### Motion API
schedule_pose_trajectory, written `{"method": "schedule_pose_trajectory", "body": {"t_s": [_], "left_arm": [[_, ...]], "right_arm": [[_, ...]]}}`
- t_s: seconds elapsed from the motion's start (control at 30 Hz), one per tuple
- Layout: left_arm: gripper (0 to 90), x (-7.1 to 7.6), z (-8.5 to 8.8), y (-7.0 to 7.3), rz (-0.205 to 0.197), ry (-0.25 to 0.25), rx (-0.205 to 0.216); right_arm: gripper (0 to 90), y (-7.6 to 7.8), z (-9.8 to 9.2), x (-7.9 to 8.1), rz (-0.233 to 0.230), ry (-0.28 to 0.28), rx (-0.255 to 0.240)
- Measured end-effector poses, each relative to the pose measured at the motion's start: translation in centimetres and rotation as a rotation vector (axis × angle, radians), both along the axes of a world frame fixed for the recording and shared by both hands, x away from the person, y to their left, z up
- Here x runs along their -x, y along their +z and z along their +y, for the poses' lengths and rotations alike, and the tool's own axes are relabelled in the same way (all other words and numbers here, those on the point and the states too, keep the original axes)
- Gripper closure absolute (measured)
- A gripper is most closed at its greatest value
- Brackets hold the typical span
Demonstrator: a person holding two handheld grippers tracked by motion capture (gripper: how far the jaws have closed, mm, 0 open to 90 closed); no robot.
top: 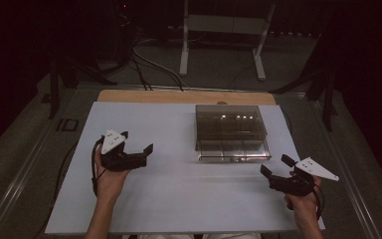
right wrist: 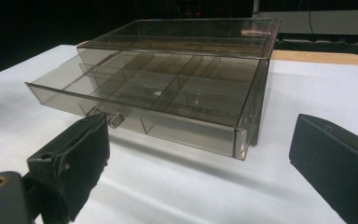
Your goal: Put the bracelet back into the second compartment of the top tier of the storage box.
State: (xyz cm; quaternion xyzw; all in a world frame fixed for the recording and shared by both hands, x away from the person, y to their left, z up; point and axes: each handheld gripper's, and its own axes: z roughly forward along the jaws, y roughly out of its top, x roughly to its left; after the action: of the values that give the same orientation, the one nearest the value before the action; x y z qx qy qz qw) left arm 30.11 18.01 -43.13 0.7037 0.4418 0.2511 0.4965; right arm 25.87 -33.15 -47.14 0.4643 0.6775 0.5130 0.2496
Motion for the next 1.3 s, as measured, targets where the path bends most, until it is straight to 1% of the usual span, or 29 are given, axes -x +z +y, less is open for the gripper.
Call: {"method": "schedule_pose_trajectory", "body": {"t_s": [0.17, 0.3, 0.33, 0.37, 0.6, 0.73, 0.87, 0.97, 1.13, 1.3], "left_arm": [[4.1, 0.0, 1.1, 0.0, 0.013, 0.017, -0.013], [4.1, 0.1, 2.1, -0.1, 0.029, 0.025, -0.011], [4.1, 0.1, 2.1, -0.1, 0.029, 0.025, -0.011], [4.2, 0.1, 2.7, -0.2, 0.044, 0.036, -0.017], [4.1, 0.1, 4.1, -0.7, 0.086, 0.053, -0.036], [4.1, 0.0, 4.7, -1.0, 0.113, 0.059, -0.051], [4.2, -0.2, 5.4, -1.2, 0.137, 0.078, -0.085], [4.1, -0.3, 5.9, -1.4, 0.146, 0.099, -0.089], [4.1, -0.4, 6.7, -1.8, 0.162, 0.127, -0.114], [4.1, -0.5, 7.4, -2.4, 0.178, 0.148, -0.125]], "right_arm": [[5.0, 0.0, -0.1, 0.0, 0.003, -0.005, -0.006], [5.0, 0.0, -0.1, 0.0, 0.002, -0.006, -0.007], [5.0, -0.1, -0.1, 0.0, 0.002, -0.006, -0.007], [5.0, -0.1, -0.1, 0.0, 0.003, -0.006, -0.007], [5.0, -0.1, -0.1, 0.0, 0.004, -0.005, -0.009], [5.0, -0.1, -0.1, 0.0, 0.004, -0.006, -0.007], [5.0, -0.1, -0.2, 0.0, 0.002, -0.009, -0.008], [5.0, -0.1, -0.3, 0.0, 0.002, -0.012, -0.01], [5.0, 0.0, -0.4, 0.0, -0.005, -0.015, -0.004], [5.0, 0.1, -0.5, 0.1, -0.007, -0.019, -0.007]]}}
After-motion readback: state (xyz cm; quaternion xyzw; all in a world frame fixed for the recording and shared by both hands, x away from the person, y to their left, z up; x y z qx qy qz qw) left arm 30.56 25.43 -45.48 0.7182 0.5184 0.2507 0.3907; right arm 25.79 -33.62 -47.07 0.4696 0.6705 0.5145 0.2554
